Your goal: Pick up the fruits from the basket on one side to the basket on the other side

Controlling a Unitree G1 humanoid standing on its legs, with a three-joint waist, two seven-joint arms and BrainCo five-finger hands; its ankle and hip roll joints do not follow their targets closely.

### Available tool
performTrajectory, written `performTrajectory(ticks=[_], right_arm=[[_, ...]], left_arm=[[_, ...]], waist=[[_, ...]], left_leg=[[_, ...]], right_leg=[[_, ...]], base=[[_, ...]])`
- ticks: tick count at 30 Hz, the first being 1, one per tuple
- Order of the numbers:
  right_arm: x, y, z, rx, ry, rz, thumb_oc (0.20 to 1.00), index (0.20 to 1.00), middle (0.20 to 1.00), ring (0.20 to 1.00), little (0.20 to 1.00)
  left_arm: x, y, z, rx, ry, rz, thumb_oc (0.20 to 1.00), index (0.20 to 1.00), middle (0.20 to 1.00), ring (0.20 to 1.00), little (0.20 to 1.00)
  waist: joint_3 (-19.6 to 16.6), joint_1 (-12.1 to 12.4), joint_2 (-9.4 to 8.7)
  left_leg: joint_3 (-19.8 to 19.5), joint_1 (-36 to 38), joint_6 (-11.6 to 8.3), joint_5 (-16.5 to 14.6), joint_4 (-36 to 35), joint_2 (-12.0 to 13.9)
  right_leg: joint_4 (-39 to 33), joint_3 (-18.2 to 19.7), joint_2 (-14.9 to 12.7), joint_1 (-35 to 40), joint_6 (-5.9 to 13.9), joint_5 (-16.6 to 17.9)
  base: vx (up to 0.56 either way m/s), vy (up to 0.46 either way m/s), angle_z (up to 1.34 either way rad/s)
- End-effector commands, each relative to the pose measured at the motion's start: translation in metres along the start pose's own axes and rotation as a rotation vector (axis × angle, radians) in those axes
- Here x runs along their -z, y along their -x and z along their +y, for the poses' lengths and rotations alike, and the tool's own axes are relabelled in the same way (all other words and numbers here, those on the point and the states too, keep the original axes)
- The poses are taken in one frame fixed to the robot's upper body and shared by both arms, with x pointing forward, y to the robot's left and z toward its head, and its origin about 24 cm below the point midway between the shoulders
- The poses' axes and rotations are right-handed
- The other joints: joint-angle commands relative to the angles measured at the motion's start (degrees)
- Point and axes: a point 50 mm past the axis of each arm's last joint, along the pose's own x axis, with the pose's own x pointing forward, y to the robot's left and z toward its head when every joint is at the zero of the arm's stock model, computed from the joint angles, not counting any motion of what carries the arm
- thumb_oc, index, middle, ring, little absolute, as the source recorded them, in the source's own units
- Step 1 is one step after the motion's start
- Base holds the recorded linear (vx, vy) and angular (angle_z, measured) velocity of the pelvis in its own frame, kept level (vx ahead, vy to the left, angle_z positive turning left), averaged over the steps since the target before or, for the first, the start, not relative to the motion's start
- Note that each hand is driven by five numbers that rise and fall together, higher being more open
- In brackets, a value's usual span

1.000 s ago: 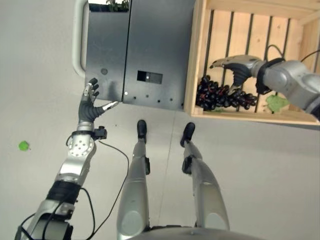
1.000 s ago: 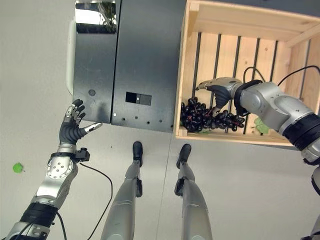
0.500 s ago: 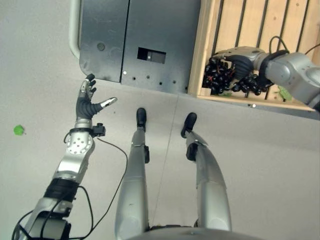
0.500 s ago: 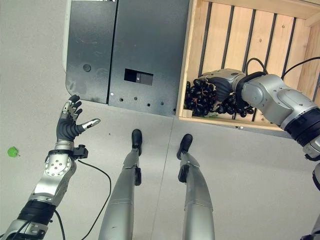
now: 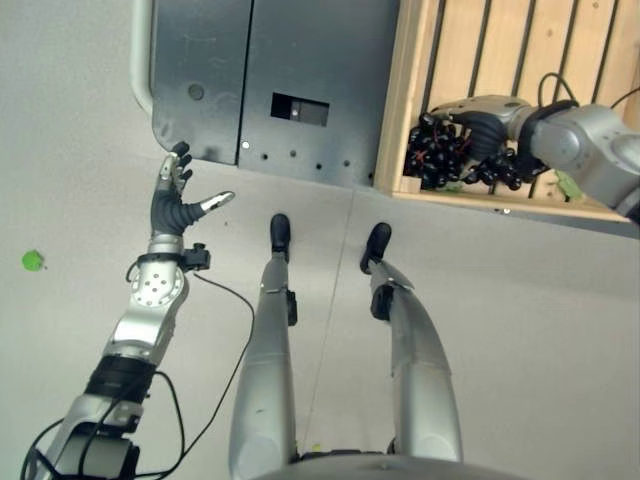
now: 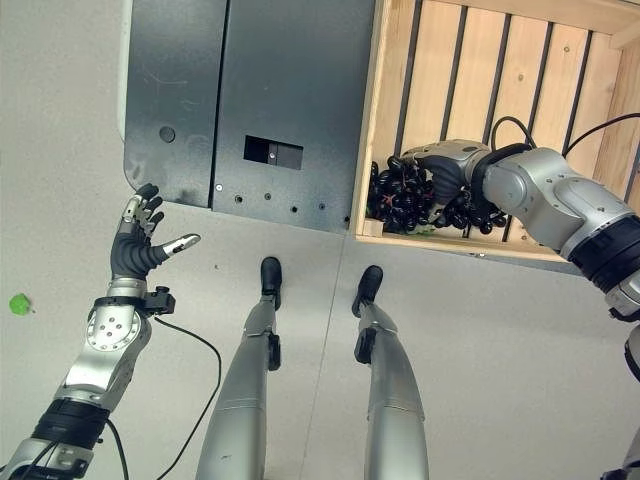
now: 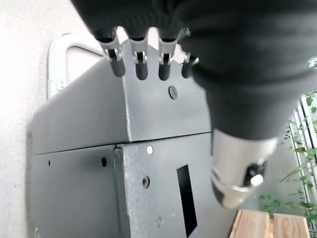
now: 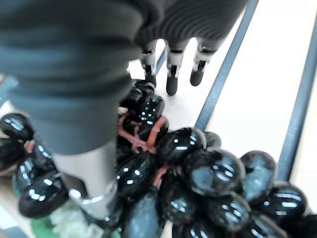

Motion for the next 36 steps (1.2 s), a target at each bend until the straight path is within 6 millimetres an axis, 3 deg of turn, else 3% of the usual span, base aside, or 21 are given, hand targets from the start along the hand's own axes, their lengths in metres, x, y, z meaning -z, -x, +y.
performTrajectory(ticks=[1, 13, 23, 25, 27, 28, 29, 31, 36], right_arm=[[0.028, 0.006, 0.012, -0.075, 0.005, 0.136, 1.0, 1.0, 1.0, 1.0, 1.0], [0.043, 0.01, 0.022, -0.131, -0.005, 0.204, 1.0, 1.0, 1.0, 1.0, 1.0], [0.029, 0.008, 0.038, -0.242, -0.076, 0.123, 1.0, 1.0, 1.0, 1.0, 1.0], [0.025, 0.007, 0.043, -0.273, -0.089, 0.106, 0.887, 0.887, 0.887, 0.887, 0.887], [0.025, 0.007, 0.047, -0.299, -0.102, 0.106, 0.718, 0.718, 0.718, 0.718, 0.718], [0.025, 0.006, 0.048, -0.312, -0.098, 0.105, 0.74, 0.74, 0.74, 0.74, 0.74], [0.024, 0.006, 0.05, -0.326, -0.097, 0.103, 0.859, 0.859, 0.859, 0.859, 0.859], [0.023, 0.007, 0.054, -0.348, -0.106, 0.097, 1.0, 1.0, 1.0, 1.0, 1.0], [0.034, 0.018, 0.072, -0.382, -0.167, 0.126, 1.0, 1.0, 1.0, 1.0, 1.0]], left_arm=[[-0.021, -0.001, 0.004, 0.007, -0.001, -0.104, 1.0, 1.0, 1.0, 1.0, 1.0], [-0.019, 0.0, 0.001, 0.024, -0.01, -0.091, 1.0, 1.0, 1.0, 1.0, 1.0], [-0.02, -0.002, -0.001, 0.046, -0.018, -0.096, 1.0, 1.0, 1.0, 1.0, 1.0], [-0.019, -0.002, -0.003, 0.056, -0.014, -0.095, 1.0, 1.0, 1.0, 1.0, 1.0], [-0.02, -0.002, -0.004, 0.065, -0.015, -0.099, 1.0, 1.0, 1.0, 1.0, 1.0], [-0.02, -0.002, -0.005, 0.07, -0.017, -0.099, 1.0, 1.0, 1.0, 1.0, 1.0], [-0.02, -0.003, -0.005, 0.073, -0.019, -0.099, 1.0, 1.0, 1.0, 1.0, 1.0], [-0.02, -0.002, -0.005, 0.077, -0.024, -0.097, 1.0, 1.0, 1.0, 1.0, 1.0], [-0.021, -0.003, -0.006, 0.084, -0.023, -0.107, 1.0, 1.0, 1.0, 1.0, 1.0]], waist=[[0.46, 0.38, 0.04], [0.46, 0.07, -0.2], [0.46, 0.07, -0.23], [0.46, 0.08, -0.19], [0.46, 0.16, -0.1], [0.46, 0.22, -0.05], [0.46, 0.19, -0.01], [0.46, 0.14, -0.1], [0.46, -0.11, -0.16]], left_leg=[[0.57, 2.17, 0.3, -6.85, 5.14, 0.71], [0.96, 2.32, 0.73, -7.03, 4.85, 0.62], [0.99, 2.77, 0.75, -6.48, 3.89, 0.41], [1.07, 2.62, 0.75, -6.55, 4.08, 0.37], [1.15, 2.51, 0.74, -6.55, 4.15, 0.29], [1.21, 2.49, 0.73, -6.51, 4.12, 0.28], [1.25, 2.54, 0.73, -6.45, 3.99, 0.31], [1.28, 2.69, 0.73, -6.35, 3.86, 0.38], [1.32, 3.21, 0.7, -6.18, 3.39, 0.37]], right_leg=[[0.33, 1.49, -1.12, 2.28, 7.51, -2.06], [-0.58, 2.15, -0.99, 1.9, 7.69, -1.25], [-1.6, 2.45, -0.86, 2.45, 7.88, -0.82], [-1.55, 2.53, -0.9, 2.36, 7.84, -0.8], [-1.63, 2.6, -0.92, 2.27, 7.83, -0.73], [-1.71, 2.55, -0.93, 2.26, 7.84, -0.67], [-1.86, 2.54, -0.88, 2.27, 7.83, -0.59], [-2.16, 2.54, -0.83, 2.44, 7.87, -0.42], [-2.59, 2.6, -0.83, 3.0, 7.93, -0.21]], base=[[0.0, 0.0, 0.0], [0.0, 0.0, 0.0], [0.0, 0.0, 0.0], [0.0, 0.0, 0.0], [0.0, 0.0, 0.0], [0.0, 0.0, 0.0], [0.0, 0.0, 0.0], [0.0, 0.0, 0.0], [0.0, 0.001, -0.01]])
